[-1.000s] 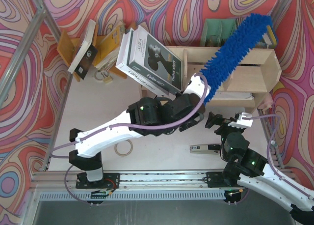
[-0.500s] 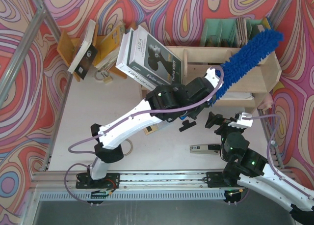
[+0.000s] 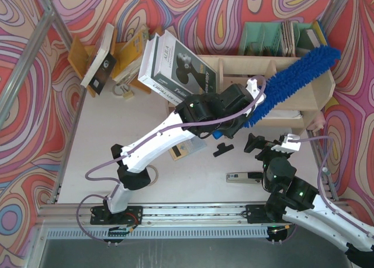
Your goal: Dust the bookshelf with a duster
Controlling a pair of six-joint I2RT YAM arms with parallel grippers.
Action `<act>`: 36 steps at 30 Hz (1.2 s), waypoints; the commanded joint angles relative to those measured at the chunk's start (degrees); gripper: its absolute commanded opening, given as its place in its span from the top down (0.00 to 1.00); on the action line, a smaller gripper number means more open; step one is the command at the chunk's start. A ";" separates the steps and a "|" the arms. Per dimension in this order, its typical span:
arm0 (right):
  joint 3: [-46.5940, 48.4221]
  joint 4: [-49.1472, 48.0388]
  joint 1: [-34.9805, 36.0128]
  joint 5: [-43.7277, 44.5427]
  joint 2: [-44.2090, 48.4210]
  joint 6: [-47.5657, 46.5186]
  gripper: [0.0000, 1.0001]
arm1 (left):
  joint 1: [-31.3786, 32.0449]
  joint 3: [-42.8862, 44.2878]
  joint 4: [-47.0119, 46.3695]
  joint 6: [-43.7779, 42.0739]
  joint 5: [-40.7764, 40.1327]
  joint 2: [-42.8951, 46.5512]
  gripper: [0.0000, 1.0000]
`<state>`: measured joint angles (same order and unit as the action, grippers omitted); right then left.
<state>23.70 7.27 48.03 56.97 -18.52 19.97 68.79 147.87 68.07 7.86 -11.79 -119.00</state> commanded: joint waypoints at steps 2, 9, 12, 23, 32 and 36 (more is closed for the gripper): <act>0.77 0.31 -0.04 1.48 -0.42 0.55 0.01 | 0.58 1.62 -2.73 -2.98 3.71 -0.02 1.00; 0.75 0.07 0.02 1.65 -0.81 0.51 0.01 | 4.15 1.47 -0.91 -6.74 1.86 0.32 1.00; 0.73 0.03 0.03 1.85 -1.05 0.48 0.01 | 5.56 0.57 -1.24 -6.93 0.07 1.42 1.00; 0.79 0.03 -0.03 1.83 -1.34 0.51 0.01 | 5.07 -10.11 -10.02 -4.61 -13.44 10.73 1.00; 0.82 0.35 0.02 1.83 -1.01 0.69 0.01 | 2.49 -9.31 -7.12 -3.45 -15.32 9.26 1.00; 0.74 0.38 0.04 1.83 -0.81 0.85 0.01 | 0.32 -7.87 -4.75 -1.11 -13.28 7.49 1.00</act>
<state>23.70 7.29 48.03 57.21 -19.64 19.99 70.94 138.02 63.02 3.95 -25.06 -109.82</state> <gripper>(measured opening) 0.987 0.343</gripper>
